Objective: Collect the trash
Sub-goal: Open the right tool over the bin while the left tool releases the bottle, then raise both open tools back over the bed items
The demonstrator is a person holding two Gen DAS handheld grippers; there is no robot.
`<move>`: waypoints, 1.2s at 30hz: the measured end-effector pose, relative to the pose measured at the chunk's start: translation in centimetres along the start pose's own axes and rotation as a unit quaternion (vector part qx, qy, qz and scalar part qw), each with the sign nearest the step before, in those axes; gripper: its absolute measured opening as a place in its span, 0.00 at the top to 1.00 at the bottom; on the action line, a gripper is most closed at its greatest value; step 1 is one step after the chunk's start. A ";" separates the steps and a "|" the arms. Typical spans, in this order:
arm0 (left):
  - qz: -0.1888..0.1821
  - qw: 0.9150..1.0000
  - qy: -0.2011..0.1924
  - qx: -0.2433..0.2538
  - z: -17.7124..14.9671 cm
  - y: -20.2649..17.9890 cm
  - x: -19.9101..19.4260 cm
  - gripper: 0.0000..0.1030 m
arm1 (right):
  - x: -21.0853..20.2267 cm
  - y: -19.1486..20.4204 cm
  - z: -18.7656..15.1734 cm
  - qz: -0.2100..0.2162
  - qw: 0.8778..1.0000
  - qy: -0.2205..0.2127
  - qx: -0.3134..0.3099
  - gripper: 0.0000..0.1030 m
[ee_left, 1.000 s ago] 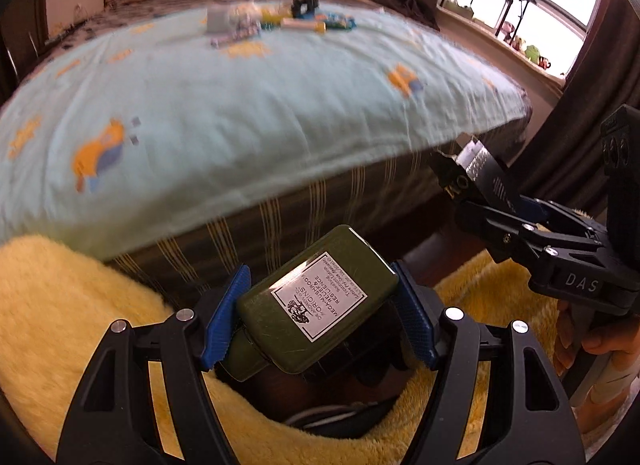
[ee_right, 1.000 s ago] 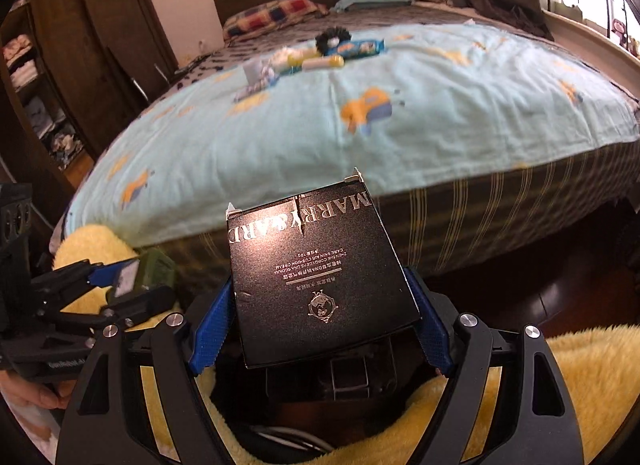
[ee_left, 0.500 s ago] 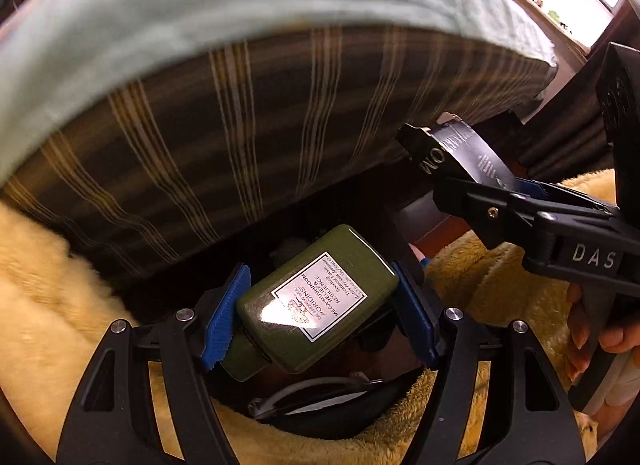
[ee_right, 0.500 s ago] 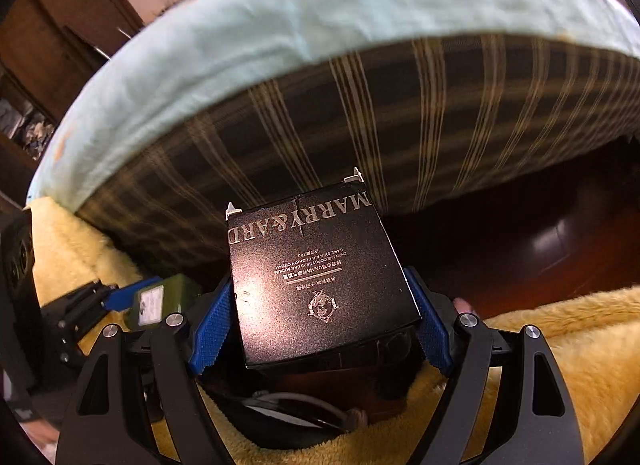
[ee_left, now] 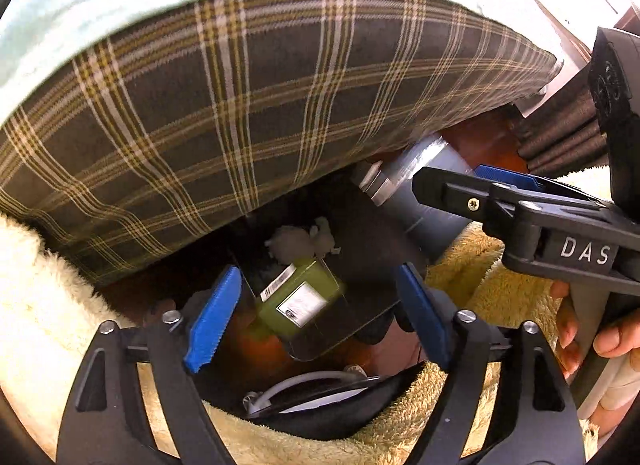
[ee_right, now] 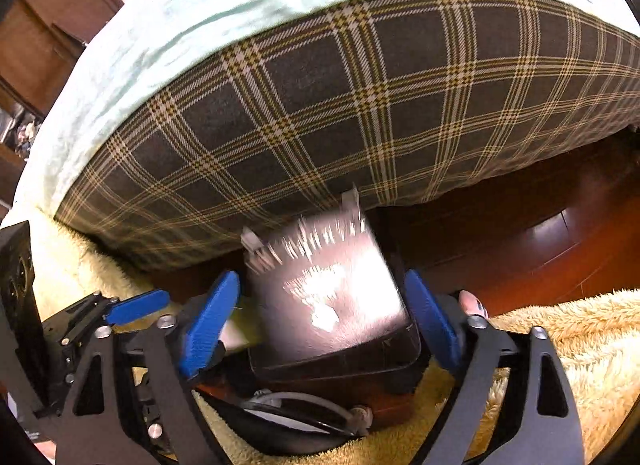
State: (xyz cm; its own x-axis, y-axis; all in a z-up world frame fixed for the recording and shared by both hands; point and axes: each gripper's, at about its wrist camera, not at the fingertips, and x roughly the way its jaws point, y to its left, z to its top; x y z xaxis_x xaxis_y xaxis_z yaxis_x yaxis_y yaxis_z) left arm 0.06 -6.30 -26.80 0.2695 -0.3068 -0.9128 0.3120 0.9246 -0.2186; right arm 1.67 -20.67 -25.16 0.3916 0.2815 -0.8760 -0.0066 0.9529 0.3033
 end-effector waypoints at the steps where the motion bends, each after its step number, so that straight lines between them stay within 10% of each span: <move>1: 0.002 1.000 -0.002 0.001 0.0 0.0 -0.1 0.25 | -0.3 0.0 0.0 0.002 1.000 -0.002 0.001 0.13; 20: 0.044 0.988 -0.144 0.022 3.9 0.4 -12.0 0.20 | -13.3 0.6 7.9 -0.019 0.982 -0.178 -0.061 0.13; 36: 0.083 0.981 -0.172 -0.035 15.8 7.3 -11.8 0.33 | -6.5 3.7 20.8 -0.017 0.979 -0.181 -0.095 0.29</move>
State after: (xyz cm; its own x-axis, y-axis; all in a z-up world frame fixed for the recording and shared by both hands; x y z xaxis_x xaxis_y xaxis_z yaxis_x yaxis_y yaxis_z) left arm 13.52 0.49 -12.21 0.6060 -0.1978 -0.7705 0.1786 0.9777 -0.1105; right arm 18.20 -21.36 -10.56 0.6953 0.2230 -0.6833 -0.1452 0.9746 0.1703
